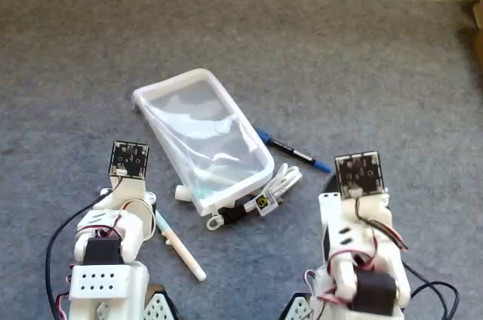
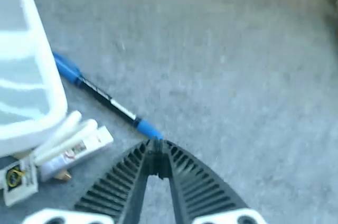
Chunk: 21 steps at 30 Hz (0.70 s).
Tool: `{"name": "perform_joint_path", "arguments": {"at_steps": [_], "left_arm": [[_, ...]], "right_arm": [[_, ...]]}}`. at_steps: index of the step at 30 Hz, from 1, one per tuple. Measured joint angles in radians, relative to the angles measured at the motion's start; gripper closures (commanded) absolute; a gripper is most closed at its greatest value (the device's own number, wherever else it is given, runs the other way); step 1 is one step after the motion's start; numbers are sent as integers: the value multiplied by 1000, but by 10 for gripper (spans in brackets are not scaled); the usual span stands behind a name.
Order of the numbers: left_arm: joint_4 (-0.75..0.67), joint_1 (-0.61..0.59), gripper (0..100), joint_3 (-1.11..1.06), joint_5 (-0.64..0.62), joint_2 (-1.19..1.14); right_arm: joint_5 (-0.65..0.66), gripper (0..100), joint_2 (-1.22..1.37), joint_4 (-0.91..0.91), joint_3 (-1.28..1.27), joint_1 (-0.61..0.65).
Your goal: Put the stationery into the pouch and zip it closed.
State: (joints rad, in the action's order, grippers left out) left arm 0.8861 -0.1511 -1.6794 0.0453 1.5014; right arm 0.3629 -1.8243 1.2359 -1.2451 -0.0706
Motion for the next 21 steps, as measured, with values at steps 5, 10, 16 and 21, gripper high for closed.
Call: {"name": "perform_joint_path", "arguments": {"at_steps": [5,10,16,21], "left_arm": [[0,0,993,0,0,0],[0,0,993,0,0,0],[0,0,993,0,0,0],[0,0,993,0,0,0]], "right_arm": [[37,981,141,83,210,77],[57,981,344,97,325,193],[57,923,578,97,353,338],[94,850,730,97,353,459]]}}
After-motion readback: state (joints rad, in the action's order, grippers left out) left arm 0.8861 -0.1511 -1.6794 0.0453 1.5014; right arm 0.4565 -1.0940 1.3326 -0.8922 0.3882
